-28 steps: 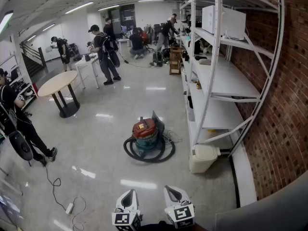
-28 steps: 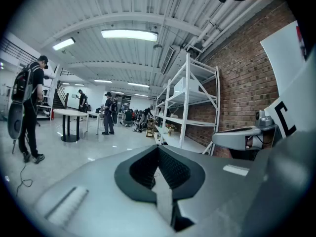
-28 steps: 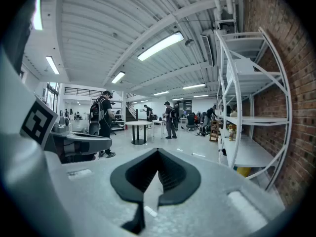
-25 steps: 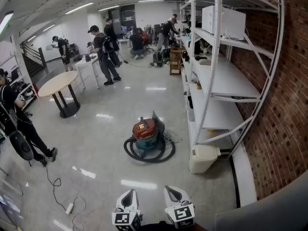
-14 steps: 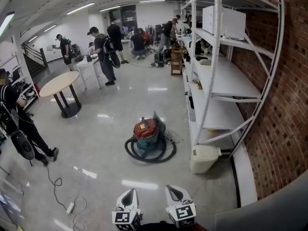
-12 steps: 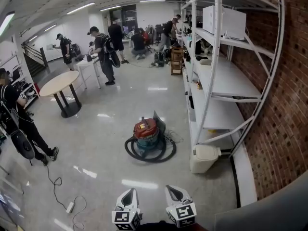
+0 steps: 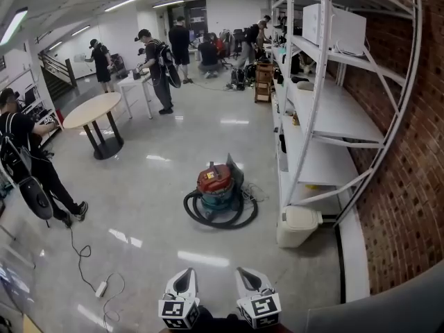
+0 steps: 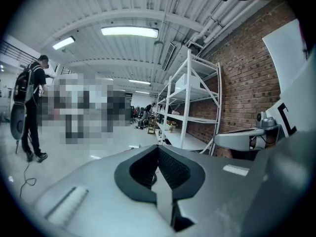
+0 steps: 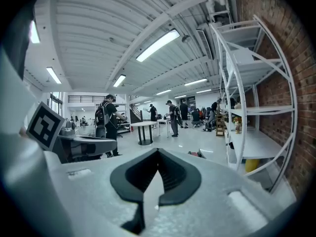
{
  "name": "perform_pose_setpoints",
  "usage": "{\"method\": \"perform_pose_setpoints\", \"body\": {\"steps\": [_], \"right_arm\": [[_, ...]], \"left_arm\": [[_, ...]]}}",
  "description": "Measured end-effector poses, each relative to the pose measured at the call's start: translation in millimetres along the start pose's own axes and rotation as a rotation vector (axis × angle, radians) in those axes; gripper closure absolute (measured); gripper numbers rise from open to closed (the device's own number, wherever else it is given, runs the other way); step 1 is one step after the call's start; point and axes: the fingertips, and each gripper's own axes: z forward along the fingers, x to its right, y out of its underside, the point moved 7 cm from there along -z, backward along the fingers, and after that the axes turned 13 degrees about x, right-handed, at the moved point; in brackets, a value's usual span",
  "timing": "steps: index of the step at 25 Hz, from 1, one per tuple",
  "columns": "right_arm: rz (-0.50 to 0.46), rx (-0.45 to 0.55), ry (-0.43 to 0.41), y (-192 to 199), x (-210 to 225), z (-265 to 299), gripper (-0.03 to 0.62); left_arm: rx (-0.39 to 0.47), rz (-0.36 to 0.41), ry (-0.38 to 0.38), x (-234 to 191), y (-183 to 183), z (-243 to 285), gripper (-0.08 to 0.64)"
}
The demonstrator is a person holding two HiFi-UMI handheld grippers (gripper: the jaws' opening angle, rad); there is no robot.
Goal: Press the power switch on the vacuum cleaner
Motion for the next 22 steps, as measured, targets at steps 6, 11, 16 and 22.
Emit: {"method": "perform_pose_setpoints", "body": {"steps": [6,11,16,22], "right_arm": [[0.001,-0.016,0.006,3.1,4.3,18.1,0.600],[-0.013,-0.040,0.042,8.8,16.5,33.1,0.600],[-0.014,-0.060,0.069,11.0,26.6,67.9,0.600],[-0.002,-0.104,0.058,21.4,33.2,127.2,0.600]], "left_arm": [[-0.009,0.005,0.003,-9.7,4.3,10.3,0.546],[-0.013,-0.013,0.044,-14.6,12.2,39.7,0.546],[-0.020,0.011,0.097,-31.5,17.7,72.8,0.547],[-0.076,-0.048,0.091,-67.8,18.7,115.2,0.546]]}}
